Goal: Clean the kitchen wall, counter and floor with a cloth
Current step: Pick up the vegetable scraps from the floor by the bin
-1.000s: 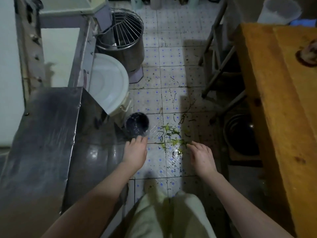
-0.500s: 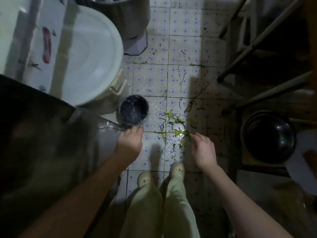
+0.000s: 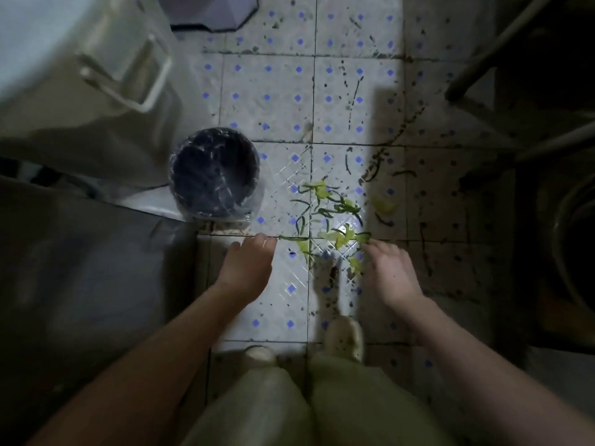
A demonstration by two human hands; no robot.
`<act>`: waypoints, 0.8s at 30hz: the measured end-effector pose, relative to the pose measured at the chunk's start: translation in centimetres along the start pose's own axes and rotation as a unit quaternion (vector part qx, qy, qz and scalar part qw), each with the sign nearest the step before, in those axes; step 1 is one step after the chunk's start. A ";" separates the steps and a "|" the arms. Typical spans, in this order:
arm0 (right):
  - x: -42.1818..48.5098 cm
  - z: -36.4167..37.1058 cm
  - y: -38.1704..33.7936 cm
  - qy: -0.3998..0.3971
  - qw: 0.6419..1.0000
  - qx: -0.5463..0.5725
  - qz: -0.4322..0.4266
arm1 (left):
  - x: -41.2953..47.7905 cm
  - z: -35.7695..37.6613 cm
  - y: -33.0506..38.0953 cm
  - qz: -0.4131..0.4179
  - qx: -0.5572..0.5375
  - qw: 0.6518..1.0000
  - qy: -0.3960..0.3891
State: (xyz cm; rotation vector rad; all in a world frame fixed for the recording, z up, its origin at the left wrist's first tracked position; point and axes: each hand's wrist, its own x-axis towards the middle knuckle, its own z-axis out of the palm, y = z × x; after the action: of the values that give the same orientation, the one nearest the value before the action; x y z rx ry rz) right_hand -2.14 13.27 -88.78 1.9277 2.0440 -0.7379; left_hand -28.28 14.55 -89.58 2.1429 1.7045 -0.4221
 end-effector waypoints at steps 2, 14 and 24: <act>2.4 2.9 1.3 0.002 1.000 -0.015 -0.021 | 2.3 3.6 -0.3 0.014 -0.002 1.000 0.001; 13.0 17.7 5.8 0.070 0.994 -0.025 -0.082 | 12.9 19.8 -2.9 0.084 0.018 0.996 0.022; 13.7 21.2 5.1 0.155 0.984 0.070 -0.057 | 16.0 24.6 0.0 0.110 -0.015 0.993 0.029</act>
State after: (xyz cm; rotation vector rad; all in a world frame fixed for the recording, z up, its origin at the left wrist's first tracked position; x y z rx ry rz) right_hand -2.11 14.34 -114.56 2.1318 2.3590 -0.6555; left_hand -24.77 17.05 -118.60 2.3080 1.4725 -0.2735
